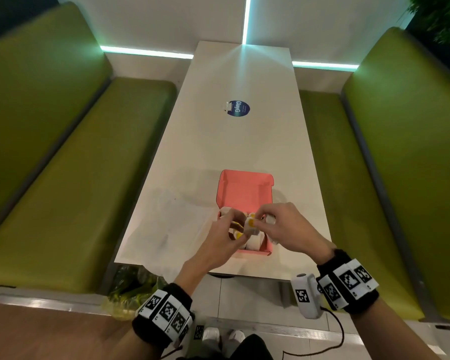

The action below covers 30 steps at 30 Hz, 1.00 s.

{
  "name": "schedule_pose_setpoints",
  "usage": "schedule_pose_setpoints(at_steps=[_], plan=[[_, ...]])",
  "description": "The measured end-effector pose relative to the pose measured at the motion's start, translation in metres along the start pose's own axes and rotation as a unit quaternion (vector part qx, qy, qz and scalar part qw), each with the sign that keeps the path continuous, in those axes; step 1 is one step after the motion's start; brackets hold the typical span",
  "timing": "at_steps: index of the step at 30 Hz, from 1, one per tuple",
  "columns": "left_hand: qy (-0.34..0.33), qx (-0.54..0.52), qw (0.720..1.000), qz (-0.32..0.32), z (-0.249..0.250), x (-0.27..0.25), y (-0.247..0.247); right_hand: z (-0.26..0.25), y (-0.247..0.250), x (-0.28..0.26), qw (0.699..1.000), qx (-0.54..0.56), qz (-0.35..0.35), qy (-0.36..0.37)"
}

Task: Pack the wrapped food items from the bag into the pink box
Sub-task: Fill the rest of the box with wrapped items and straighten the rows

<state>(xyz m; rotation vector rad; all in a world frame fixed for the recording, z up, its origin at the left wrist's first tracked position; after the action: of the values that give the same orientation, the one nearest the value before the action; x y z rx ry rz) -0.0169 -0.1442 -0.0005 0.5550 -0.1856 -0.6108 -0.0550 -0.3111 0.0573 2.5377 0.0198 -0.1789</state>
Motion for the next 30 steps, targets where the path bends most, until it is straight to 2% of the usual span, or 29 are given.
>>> schedule_pose_setpoints(at_steps=[3,6,9,14,20,26,30], plan=[[0.037,0.081,0.995,0.035,-0.022,-0.010,0.000,0.008,-0.010,0.001,0.999,-0.051,-0.009,0.002],[0.090,0.170,0.979,0.064,-0.042,-0.024,0.005,0.011,-0.025,0.006,0.997,-0.077,-0.022,0.007],[0.111,0.216,0.968,0.060,-0.051,-0.037,0.008,0.015,-0.041,0.014,0.999,-0.035,-0.038,0.017],[0.104,0.243,0.963,0.056,-0.058,-0.046,0.006,0.016,-0.063,0.034,0.997,0.038,-0.069,0.013],[0.048,0.287,0.955,0.058,-0.055,-0.042,-0.001,0.030,-0.069,0.044,0.996,0.030,-0.083,-0.025],[-0.028,0.313,0.949,0.037,-0.050,-0.038,-0.017,0.046,-0.058,0.038,0.994,0.019,-0.100,-0.050],[-0.083,0.346,0.934,0.015,-0.047,-0.035,-0.028,0.060,-0.063,0.041,0.989,0.025,-0.127,-0.077]])
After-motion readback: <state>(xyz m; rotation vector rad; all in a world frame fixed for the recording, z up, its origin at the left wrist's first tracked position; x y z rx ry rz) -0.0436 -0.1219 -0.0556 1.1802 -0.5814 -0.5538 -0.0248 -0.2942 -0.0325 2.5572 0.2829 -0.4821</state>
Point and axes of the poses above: each hand's wrist, its own x-axis towards the middle knuckle, its own y-axis out of the back of the hand, z = x × y, the point moved 3 cm from there along x, towards the middle knuckle, and after that the axes turned 14 degrees about x, right-handed, at the moved point
